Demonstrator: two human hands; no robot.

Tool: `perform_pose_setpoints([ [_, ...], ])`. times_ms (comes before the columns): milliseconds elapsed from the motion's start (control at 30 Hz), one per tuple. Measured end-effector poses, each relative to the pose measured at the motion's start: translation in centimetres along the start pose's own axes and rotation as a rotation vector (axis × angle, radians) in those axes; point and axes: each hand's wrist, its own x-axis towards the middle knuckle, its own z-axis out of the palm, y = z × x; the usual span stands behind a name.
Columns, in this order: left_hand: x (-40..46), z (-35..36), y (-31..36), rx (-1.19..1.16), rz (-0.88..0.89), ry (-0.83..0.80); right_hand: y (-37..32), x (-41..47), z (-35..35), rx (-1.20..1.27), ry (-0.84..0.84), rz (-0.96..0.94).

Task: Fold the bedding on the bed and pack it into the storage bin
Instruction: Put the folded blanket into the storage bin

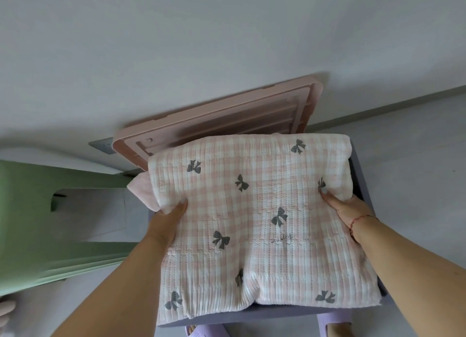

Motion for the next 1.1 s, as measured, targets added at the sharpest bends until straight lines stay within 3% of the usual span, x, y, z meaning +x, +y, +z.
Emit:
perform_pose_setpoints([
  [167, 1.8, 0.7, -1.4, 0.045, -0.037, 0.047, 0.6, 0.8, 0.1, -0.109, 0.066, -0.003],
  [267, 2.4, 1.0, -1.6, 0.275, -0.112, 0.070, 0.5, 0.8, 0.2, -0.280, 0.148, 0.047],
  [333, 2.0, 1.6, -1.4, 0.439, -0.108, 0.231, 0.2, 0.1, 0.1, -0.482, 0.294, 0.114],
  [400, 0.7, 2.2, -0.7, 0.676, 0.050, 0.523, 0.4, -0.5, 0.2, -0.604, 0.467, 0.021],
  [467, -0.3, 2.9, 0.2, 0.887, 0.453, 0.700, 0.3, -1.0, 1.0, -0.678, 0.610, -0.262],
  [533, -0.2, 3.7, 1.4, 1.010, 0.815, 0.603, -0.1, -1.2, 2.8, -0.816, 0.604, -0.549],
  [567, 0.3, 4.2, 1.9, 1.082, 0.873, 0.483, -0.6, -1.1, 3.9, -0.910, 0.524, -0.628],
  [633, 1.6, 5.3, 2.2, 1.261, 0.815, 0.261, -1.4, -0.4, 6.2, -1.095, 0.278, -0.630],
  [767, 4.6, 6.9, -0.3, 1.454, 0.622, 0.063, -0.2, 2.6, 8.9, -1.235, -0.046, -0.420],
  [900, 7.4, 7.2, -2.0, 1.504, 0.423, -0.026, 1.0, 5.5, 9.8, -1.294, -0.164, -0.355],
  [1100, 11.3, 8.5, -3.2, 1.552, 0.351, -0.073, 3.0, 9.7, 11.9, -1.351, -0.267, -0.314],
])
